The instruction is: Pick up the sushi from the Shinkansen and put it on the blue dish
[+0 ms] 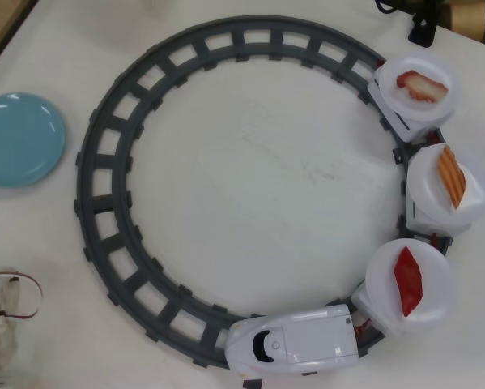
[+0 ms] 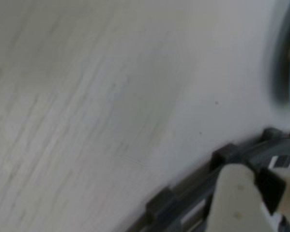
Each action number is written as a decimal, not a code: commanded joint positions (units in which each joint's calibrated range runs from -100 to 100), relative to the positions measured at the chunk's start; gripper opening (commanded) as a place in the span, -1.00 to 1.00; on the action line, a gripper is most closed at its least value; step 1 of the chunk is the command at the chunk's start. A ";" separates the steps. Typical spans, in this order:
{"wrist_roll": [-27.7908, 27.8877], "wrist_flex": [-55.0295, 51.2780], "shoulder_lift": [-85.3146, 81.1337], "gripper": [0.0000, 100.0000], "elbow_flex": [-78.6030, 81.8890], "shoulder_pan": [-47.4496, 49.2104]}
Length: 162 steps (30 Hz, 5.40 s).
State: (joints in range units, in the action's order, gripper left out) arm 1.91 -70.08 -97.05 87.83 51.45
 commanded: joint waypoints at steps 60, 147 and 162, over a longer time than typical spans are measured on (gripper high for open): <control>16.44 -0.11 56.03 -0.93 -57.80 -51.89; 49.92 -12.34 91.20 -0.37 -77.82 -68.53; 48.19 -13.53 98.33 -0.68 -84.86 -66.33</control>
State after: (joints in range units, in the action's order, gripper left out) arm 50.44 -82.52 1.39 5.40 -15.82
